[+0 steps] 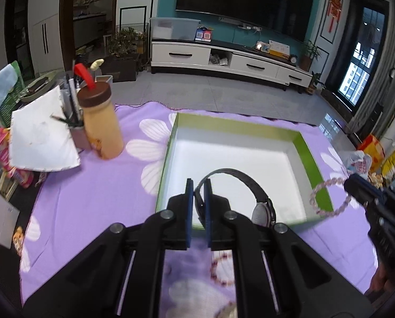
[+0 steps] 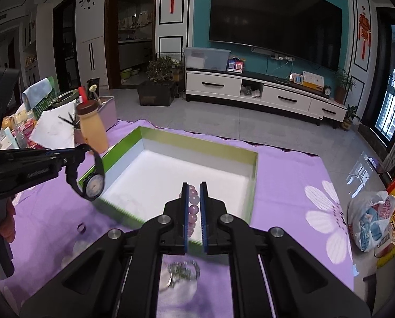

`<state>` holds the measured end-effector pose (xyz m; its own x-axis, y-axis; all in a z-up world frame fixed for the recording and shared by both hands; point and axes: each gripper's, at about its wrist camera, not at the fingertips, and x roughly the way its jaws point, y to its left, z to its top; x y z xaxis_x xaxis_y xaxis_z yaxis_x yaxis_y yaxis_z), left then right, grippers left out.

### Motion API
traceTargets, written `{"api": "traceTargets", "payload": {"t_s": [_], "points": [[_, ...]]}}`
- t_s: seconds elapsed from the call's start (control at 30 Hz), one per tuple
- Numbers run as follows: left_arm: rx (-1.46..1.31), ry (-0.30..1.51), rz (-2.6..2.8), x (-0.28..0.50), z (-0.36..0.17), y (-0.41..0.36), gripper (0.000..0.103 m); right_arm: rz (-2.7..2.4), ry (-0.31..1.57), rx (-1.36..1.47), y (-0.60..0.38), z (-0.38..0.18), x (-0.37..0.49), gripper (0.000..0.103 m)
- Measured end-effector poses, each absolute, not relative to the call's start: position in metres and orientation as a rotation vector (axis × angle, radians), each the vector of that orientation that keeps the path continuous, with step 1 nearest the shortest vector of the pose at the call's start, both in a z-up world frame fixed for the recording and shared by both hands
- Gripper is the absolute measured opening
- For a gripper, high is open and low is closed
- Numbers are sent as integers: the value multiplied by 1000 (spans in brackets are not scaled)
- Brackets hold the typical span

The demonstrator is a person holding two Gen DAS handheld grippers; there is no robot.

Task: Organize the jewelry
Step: 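Carry both items into the green box and open both grippers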

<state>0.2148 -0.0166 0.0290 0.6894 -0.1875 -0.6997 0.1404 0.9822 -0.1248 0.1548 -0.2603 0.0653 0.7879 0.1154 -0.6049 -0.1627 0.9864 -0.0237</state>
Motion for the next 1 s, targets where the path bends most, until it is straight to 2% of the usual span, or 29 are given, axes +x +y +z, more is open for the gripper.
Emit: {"api": "traceTargets", "payload": {"t_s": [0.3,0.4,0.43,0.53,0.6,0.67,1.0], "points": [[-39,875,-142,268,-8,-28,7,180,742,-5,-262,31,216,7],[-32,901,-137,275,-20,-30,10,194,793,10,-262,16,228,7],[-34,907,-139,276,-22,-31,13,191,802,12,-262,13,230,8],[-36,915,-143,276,-25,-32,32,172,811,26,-264,8,231,25],[-17,899,-140,272,-23,-34,37,169,811,47,-269,8,227,28],[-28,892,-152,269,-19,-33,54,161,803,55,-274,11,219,36],[-5,849,-165,211,3,-19,65,191,780,84,-292,26,151,42]]}}
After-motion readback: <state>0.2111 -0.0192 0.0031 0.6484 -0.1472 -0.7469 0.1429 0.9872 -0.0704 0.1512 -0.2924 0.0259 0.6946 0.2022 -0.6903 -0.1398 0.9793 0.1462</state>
